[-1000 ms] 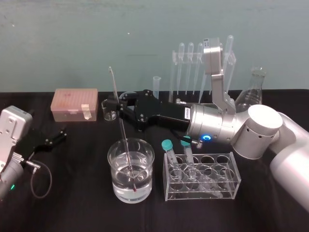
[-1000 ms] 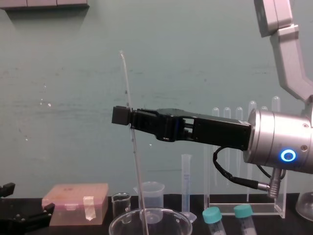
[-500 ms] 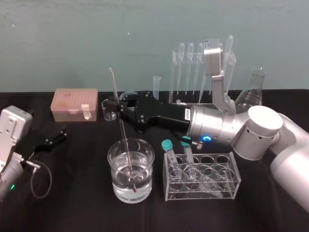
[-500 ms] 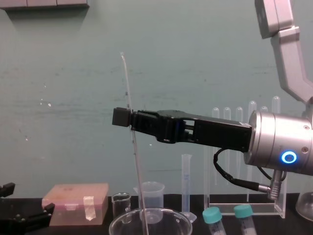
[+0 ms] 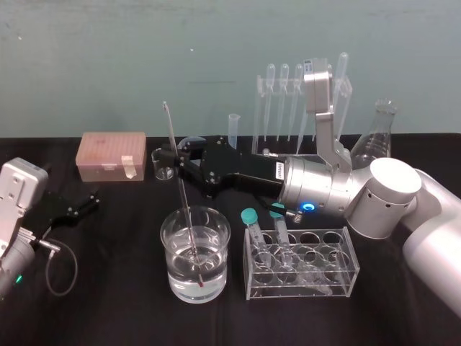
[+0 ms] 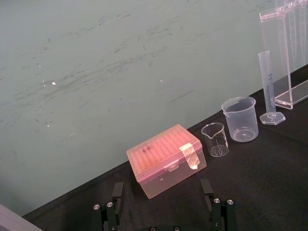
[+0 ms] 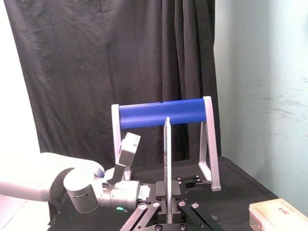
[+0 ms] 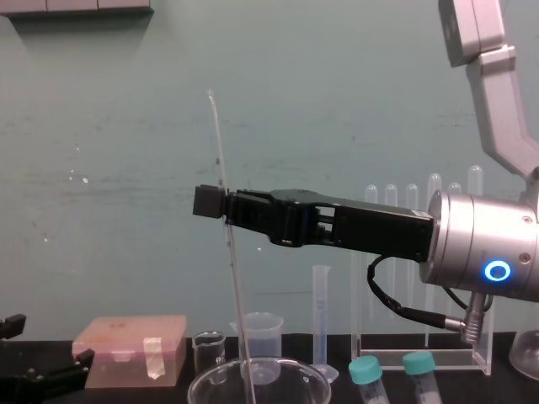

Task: Hold the thermometer with one hand and immerse one end into the beaker, then reinsert it into the test tube rack.

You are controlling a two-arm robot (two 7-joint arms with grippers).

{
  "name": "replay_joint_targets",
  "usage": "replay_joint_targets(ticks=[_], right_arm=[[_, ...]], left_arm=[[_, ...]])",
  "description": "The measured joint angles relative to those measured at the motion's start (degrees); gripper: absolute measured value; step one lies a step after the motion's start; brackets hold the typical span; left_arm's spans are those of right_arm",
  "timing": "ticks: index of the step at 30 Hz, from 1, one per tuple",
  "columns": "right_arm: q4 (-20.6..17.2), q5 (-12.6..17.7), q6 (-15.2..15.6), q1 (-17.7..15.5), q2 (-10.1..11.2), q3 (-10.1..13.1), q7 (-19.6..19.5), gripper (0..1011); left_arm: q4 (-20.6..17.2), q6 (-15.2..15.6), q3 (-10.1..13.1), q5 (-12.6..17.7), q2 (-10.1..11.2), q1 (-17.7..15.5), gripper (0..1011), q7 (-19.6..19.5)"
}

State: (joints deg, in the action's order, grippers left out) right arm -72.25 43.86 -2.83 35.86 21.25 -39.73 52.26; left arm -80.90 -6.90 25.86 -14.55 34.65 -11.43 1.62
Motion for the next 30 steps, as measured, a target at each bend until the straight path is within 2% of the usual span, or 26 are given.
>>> replay_joint_targets(ticks=[30], right_arm=[[1.0, 0.0, 0.0, 0.7, -0.3, -0.3, 0.9, 58]], left_arm=[[0.0, 0.0, 0.0, 0.0, 0.0, 0.0, 1008, 0.0]])
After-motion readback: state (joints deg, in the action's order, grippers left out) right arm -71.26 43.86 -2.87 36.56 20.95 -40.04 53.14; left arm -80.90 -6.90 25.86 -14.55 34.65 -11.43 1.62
